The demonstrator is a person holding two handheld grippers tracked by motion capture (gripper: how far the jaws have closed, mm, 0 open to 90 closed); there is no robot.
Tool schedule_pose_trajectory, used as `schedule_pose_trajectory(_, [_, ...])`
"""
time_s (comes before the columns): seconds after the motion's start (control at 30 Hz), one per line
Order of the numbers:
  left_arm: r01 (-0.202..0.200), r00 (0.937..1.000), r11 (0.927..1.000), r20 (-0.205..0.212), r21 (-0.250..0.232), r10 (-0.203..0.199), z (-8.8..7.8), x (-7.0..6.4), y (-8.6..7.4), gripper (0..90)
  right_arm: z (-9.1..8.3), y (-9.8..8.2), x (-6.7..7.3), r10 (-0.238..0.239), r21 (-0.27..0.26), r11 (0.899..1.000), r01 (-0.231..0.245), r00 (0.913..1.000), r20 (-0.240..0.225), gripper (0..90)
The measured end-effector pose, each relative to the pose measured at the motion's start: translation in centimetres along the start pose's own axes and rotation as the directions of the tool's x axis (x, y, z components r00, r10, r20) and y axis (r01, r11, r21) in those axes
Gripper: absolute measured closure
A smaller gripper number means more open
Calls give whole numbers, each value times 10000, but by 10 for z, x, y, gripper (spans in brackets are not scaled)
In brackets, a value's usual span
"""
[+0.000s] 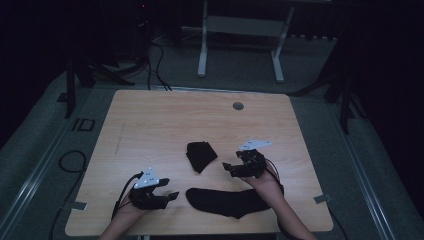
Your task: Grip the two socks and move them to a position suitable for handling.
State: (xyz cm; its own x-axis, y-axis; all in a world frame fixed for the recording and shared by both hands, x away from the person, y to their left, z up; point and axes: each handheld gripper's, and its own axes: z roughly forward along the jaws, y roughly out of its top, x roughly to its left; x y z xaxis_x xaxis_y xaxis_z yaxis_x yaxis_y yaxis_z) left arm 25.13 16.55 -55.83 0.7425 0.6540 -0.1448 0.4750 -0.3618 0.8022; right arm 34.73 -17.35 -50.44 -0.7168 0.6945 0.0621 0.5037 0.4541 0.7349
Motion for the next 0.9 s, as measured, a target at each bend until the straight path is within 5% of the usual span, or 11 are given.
schedule_pose_trajectory(0.27, [219, 9997, 9997, -66, -95, -219, 0, 3, -2, 367, 29, 37, 9, -223, 115, 9997, 226, 9995, -236, 311])
schedule_pose_trajectory(0.53, [369, 9992, 9991, -134, -213, -372, -2, 6, -4, 366, 75, 63, 25, -414, 586, 9973, 435, 9985, -371, 325])
schedule_pose_trajectory(0.9, [383, 9992, 9991, -119, -195, -385, -3, 7, -7, 366, 136, 61, 30, -1016, 1709, 9805, 968, 9946, 197, 288])
